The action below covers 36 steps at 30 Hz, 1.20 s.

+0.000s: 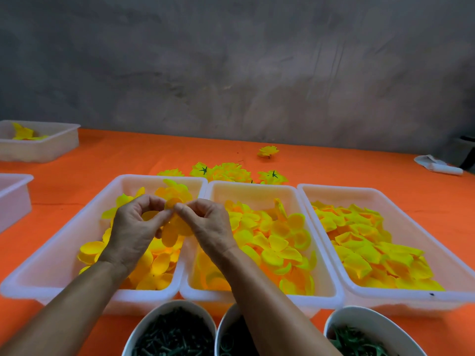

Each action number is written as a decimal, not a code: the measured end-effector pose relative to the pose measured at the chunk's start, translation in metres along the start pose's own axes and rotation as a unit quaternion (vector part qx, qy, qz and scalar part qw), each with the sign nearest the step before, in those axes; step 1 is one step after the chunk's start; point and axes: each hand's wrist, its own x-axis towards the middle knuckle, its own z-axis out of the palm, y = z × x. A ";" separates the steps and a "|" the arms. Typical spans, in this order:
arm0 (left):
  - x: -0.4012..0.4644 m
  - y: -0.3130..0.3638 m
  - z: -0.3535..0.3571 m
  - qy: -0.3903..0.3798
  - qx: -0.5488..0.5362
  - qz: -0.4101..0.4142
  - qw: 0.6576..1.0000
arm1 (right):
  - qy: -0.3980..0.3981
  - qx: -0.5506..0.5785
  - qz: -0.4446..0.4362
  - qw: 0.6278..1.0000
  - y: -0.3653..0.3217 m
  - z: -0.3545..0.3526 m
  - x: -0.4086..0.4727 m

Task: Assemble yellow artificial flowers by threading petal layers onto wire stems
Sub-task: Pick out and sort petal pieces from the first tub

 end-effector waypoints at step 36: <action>0.001 0.007 -0.004 0.018 -0.074 -0.090 0.993 | -0.010 0.116 0.065 0.991 0.008 0.001 0.003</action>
